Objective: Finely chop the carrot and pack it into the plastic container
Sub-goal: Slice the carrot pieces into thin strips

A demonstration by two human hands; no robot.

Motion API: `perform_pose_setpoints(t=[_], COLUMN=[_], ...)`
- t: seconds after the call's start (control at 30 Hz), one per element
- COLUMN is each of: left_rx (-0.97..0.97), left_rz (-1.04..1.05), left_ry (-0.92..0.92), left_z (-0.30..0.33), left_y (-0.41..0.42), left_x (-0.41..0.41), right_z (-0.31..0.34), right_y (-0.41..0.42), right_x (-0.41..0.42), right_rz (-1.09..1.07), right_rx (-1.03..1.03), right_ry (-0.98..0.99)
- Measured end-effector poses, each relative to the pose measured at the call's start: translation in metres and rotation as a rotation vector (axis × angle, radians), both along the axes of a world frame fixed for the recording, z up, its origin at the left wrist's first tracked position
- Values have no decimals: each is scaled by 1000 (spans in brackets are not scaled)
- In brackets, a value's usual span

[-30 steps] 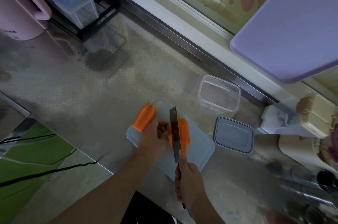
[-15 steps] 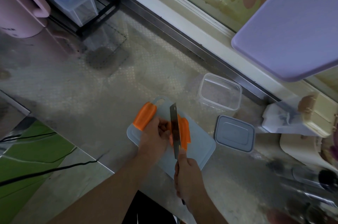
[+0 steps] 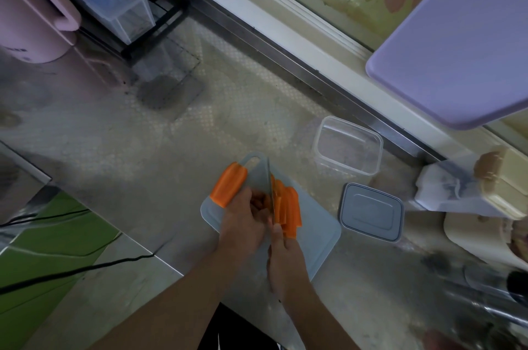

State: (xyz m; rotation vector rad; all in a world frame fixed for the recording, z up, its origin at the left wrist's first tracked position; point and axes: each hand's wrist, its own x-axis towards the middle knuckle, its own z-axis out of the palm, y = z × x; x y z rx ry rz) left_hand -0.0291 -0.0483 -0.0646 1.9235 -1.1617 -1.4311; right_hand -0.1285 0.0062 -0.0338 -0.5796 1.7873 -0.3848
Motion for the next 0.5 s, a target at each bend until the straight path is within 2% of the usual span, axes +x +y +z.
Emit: perform_pose_setpoints(t=[0.1,0.5], left_rx=[-3,-35], left_rz=[22,32], left_ry=[21,23], left_z=[-1,-2], left_y=[1,1], left_x=[-1,-2], right_z=[5,32], right_y=[2,15], right_x=[-7,-23], right_rz=[-92,-108], right_rx=[23,23], right_ry=[-97,-194])
